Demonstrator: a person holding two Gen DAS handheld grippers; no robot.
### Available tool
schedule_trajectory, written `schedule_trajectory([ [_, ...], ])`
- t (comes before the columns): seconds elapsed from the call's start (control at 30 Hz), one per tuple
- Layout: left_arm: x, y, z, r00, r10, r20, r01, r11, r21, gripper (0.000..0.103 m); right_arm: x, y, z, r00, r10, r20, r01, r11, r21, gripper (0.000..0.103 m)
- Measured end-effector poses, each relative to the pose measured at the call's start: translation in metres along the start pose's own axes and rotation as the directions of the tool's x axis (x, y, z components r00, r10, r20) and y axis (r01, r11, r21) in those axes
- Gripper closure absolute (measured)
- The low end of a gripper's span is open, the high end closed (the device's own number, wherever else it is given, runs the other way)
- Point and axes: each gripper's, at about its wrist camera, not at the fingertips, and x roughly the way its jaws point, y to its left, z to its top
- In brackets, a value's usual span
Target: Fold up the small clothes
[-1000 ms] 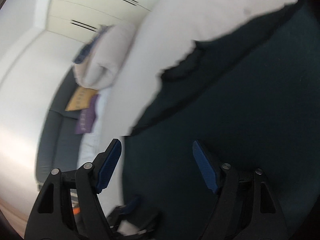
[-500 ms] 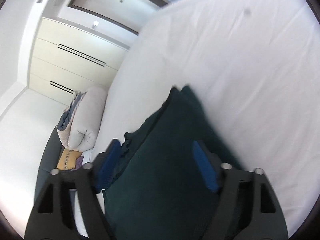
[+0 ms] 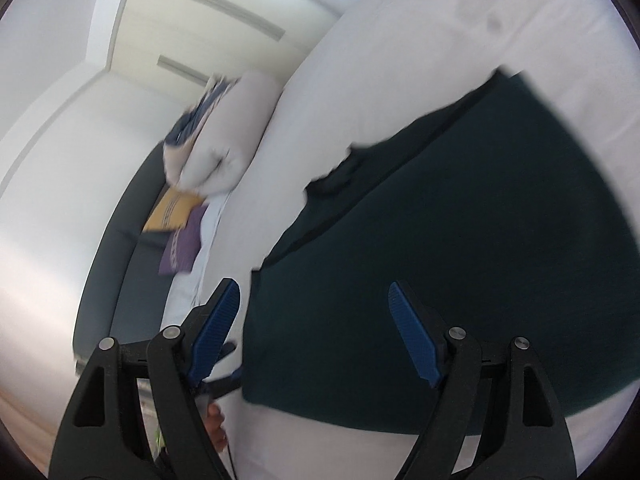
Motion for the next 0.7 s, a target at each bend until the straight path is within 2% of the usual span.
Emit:
schedule_trajectory([
  [0.2,0.013,-0.008,0.009,0.997,0.015,-0.080,-0.014,1.000,0.024,0.027,0.042,0.029,-0.006,0.994,0.039,-0.101,-0.041,0.999,-0.020,0.026],
  [0.3,0.017,-0.009,0.011,0.994,0.008,-0.106,-0.007,1.000,0.015,0.039,0.065,0.037,-0.006,0.990,0.050,-0.131,-0.052,0.999,-0.015,0.026],
  [0.37,0.020,-0.004,0.012,0.992,-0.019,-0.125,0.017,1.000,-0.019,0.056,0.078,0.045,-0.007,0.985,0.061,-0.162,-0.064,0.998,-0.010,0.026],
  [0.4,0.022,-0.003,0.012,0.991,-0.030,-0.131,0.026,0.999,-0.031,0.062,0.088,0.049,-0.008,0.982,0.062,-0.176,-0.064,0.998,-0.008,0.026],
  [0.47,0.024,0.005,0.011,0.989,-0.048,-0.139,0.040,0.997,-0.060,0.084,0.103,0.057,-0.009,0.977,0.066,-0.202,-0.070,0.997,-0.013,0.026],
  [0.6,0.022,0.021,0.009,0.983,-0.143,-0.117,0.127,0.982,-0.138,0.086,0.135,0.067,-0.014,0.967,0.056,-0.249,-0.063,0.998,-0.021,0.026],
  [0.7,0.019,0.022,0.007,0.983,-0.154,-0.099,0.139,0.980,-0.140,0.087,0.156,0.061,-0.016,0.960,0.057,-0.275,-0.059,0.998,0.000,0.026],
])
